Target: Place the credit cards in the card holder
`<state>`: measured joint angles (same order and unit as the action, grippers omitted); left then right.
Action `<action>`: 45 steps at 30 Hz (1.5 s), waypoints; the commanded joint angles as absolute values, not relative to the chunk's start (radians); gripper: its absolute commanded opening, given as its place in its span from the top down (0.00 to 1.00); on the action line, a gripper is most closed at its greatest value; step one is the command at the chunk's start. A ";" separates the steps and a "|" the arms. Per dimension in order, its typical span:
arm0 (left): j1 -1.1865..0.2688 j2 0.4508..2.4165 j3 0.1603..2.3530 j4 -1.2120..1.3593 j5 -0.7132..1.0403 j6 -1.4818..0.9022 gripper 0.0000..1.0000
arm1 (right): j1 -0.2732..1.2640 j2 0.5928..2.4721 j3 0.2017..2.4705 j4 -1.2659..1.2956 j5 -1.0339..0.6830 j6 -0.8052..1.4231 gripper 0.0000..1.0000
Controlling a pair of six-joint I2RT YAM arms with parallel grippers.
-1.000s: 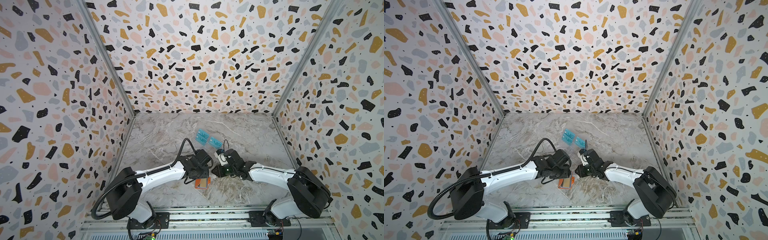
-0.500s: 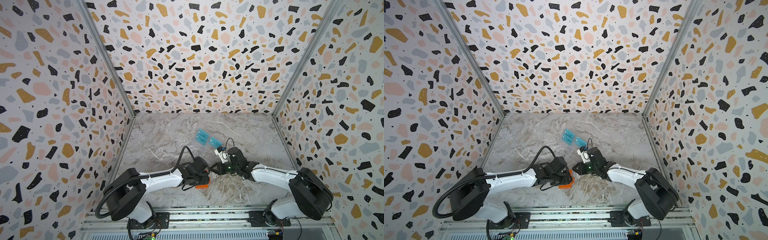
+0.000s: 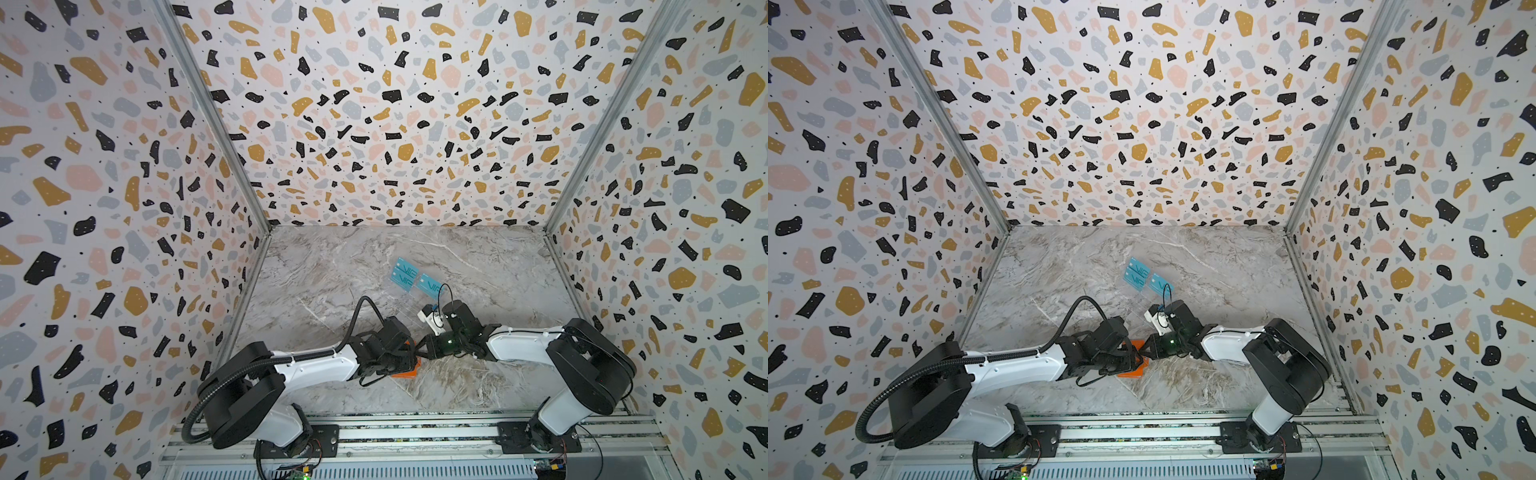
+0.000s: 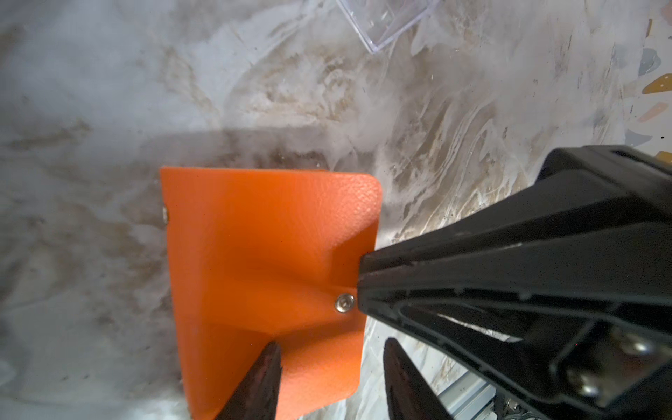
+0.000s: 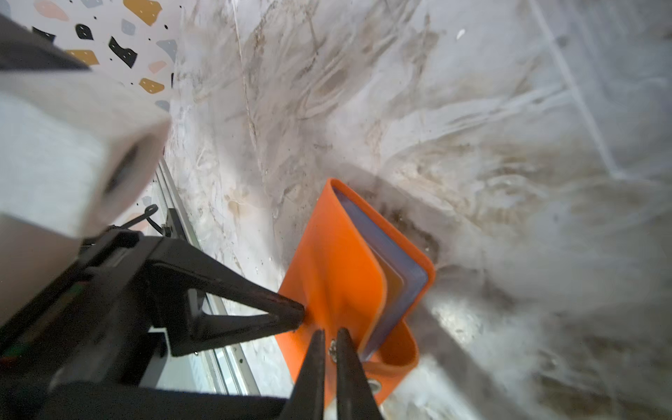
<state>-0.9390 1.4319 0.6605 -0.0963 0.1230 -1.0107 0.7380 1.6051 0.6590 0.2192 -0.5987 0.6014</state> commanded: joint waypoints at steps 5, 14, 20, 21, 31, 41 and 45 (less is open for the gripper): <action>-0.942 1.424 0.631 -0.093 0.085 -1.018 0.52 | 0.746 1.608 0.723 0.057 -0.492 0.487 0.90; -0.942 1.314 0.557 -0.086 -0.009 -1.095 0.59 | 0.781 1.623 0.738 0.049 -0.491 0.428 0.91; -0.898 1.269 0.603 -0.190 -0.044 -0.984 0.56 | 0.782 1.632 0.732 0.047 -0.474 0.423 0.91; -0.880 1.284 0.619 -0.223 -0.042 -0.946 0.56 | 0.782 1.632 0.734 0.044 -0.473 0.423 0.91; -0.836 1.441 0.621 -0.132 0.097 -0.761 0.53 | 0.784 1.613 0.777 0.006 -0.452 0.432 0.91; -0.854 1.492 0.592 -0.179 0.048 -0.797 0.54 | 0.830 1.524 0.801 -0.100 -0.322 0.590 0.60; -0.873 1.493 0.581 -0.190 0.031 -0.808 0.54 | 0.880 1.519 0.799 -0.140 -0.251 0.656 0.51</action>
<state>-0.8566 1.4582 0.6216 -0.0944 0.0570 -0.7982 0.8501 1.5394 0.7803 -0.0700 -0.3267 0.5823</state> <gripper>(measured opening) 0.456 0.482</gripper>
